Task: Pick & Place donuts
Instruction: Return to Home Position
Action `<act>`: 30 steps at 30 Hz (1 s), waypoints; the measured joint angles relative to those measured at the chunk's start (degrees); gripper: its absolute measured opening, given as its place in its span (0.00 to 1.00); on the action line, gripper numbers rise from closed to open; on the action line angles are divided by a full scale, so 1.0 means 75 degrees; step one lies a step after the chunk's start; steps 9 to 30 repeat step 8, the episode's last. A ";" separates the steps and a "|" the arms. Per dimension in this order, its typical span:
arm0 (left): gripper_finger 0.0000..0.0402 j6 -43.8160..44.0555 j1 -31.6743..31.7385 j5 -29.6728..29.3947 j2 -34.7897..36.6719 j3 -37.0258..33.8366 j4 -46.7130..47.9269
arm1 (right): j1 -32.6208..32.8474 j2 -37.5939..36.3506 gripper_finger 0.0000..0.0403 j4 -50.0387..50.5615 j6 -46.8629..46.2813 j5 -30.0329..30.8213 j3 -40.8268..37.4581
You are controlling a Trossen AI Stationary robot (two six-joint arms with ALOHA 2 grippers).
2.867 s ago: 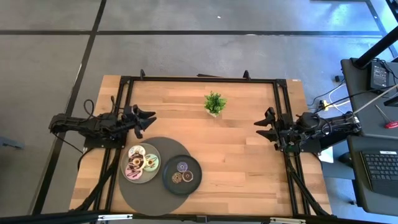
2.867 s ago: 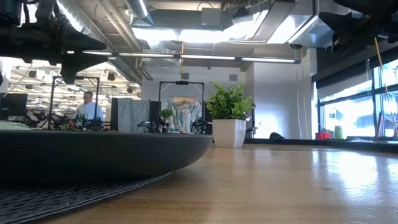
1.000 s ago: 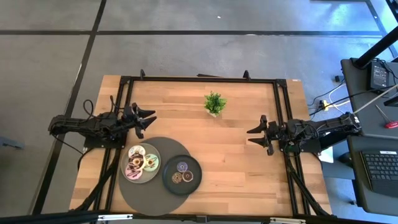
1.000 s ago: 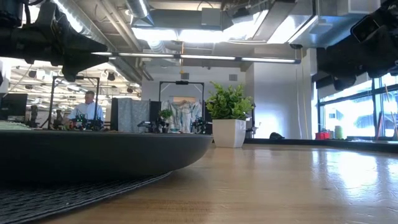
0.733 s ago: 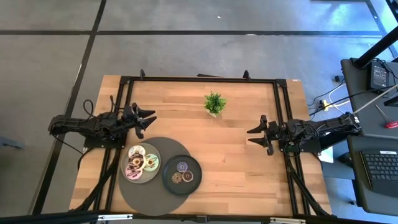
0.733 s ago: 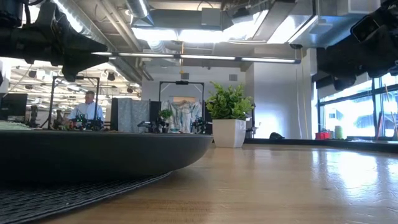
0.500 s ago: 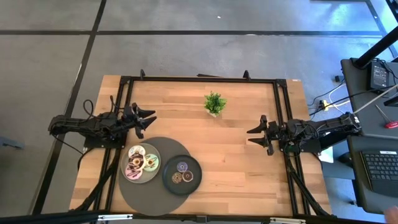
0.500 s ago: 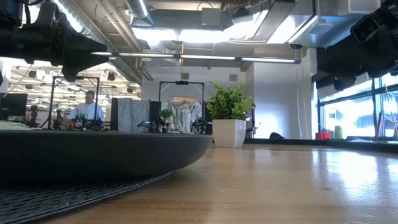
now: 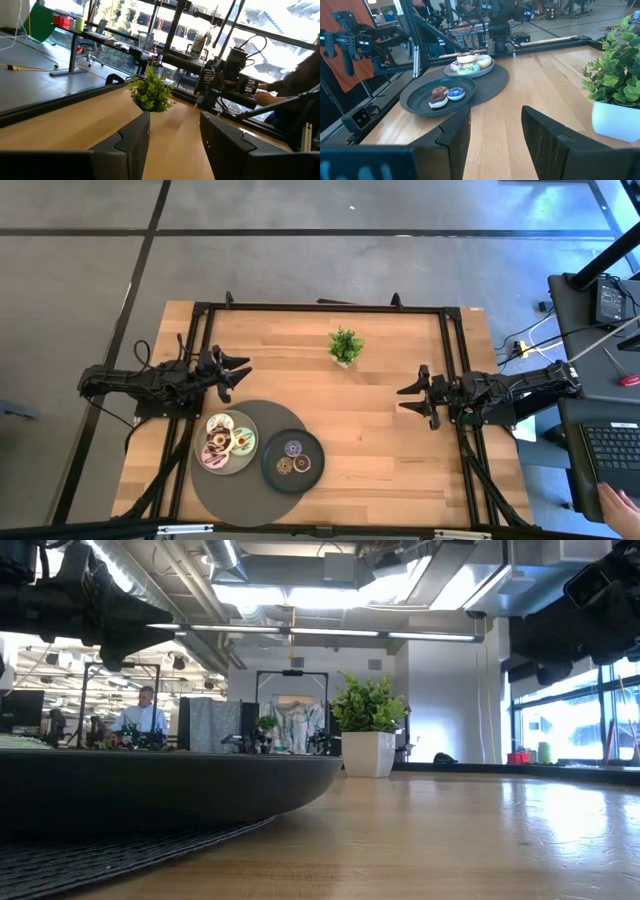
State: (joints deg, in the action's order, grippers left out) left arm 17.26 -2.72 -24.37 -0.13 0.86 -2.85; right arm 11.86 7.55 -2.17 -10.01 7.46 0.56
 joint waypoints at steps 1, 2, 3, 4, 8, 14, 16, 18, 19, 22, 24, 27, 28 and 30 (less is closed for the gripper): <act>0.42 0.0000 0.0000 -0.0002 -0.0002 0.0000 0.0000 | -0.0001 0.0000 0.44 0.0000 -0.0002 0.0000 0.0000; 0.42 0.0000 0.0000 0.0001 -0.0002 0.0000 -0.0001 | 0.0000 0.0000 0.44 0.0000 -0.0002 0.0000 0.0000; 0.42 0.0000 0.0000 0.0001 -0.0002 0.0000 0.0002 | 0.0000 0.0000 0.44 0.0000 -0.0002 0.0000 0.0000; 0.42 0.0000 0.0000 0.0001 -0.0002 0.0000 0.0001 | 0.0000 0.0000 0.44 0.0000 -0.0002 0.0001 0.0000; 0.42 0.0000 0.0000 0.0001 -0.0002 0.0000 -0.0001 | 0.0000 0.0000 0.44 0.0000 -0.0002 0.0000 0.0000; 0.42 0.0000 0.0000 0.0001 -0.0002 0.0000 -0.0001 | 0.0000 0.0000 0.44 0.0000 -0.0002 0.0000 0.0000; 0.42 0.0000 0.0000 0.0001 -0.0002 0.0000 -0.0001 | 0.0000 0.0000 0.44 0.0000 -0.0002 0.0000 0.0000; 0.42 0.0000 0.0000 0.0001 -0.0002 0.0000 -0.0001 | 0.0000 0.0000 0.44 0.0000 -0.0002 0.0000 0.0000; 0.42 0.0000 0.0000 0.0001 -0.0002 0.0000 -0.0001 | 0.0000 0.0000 0.44 0.0000 -0.0002 0.0000 0.0000; 0.42 0.0000 0.0000 0.0001 -0.0002 0.0000 -0.0001 | 0.0000 0.0000 0.44 0.0000 -0.0002 0.0000 0.0000; 0.42 0.0000 0.0000 0.0001 -0.0002 0.0000 -0.0001 | 0.0000 0.0000 0.44 0.0000 -0.0002 0.0000 0.0000; 0.42 0.0000 0.0000 0.0001 -0.0002 0.0000 -0.0001 | 0.0000 0.0000 0.44 0.0000 -0.0002 0.0000 0.0000; 0.42 0.0000 0.0000 0.0001 -0.0002 0.0000 -0.0001 | 0.0000 0.0000 0.44 0.0000 -0.0002 0.0000 0.0000; 0.42 0.0000 0.0000 0.0001 -0.0002 0.0000 -0.0001 | 0.0000 0.0000 0.44 0.0000 -0.0002 0.0000 0.0000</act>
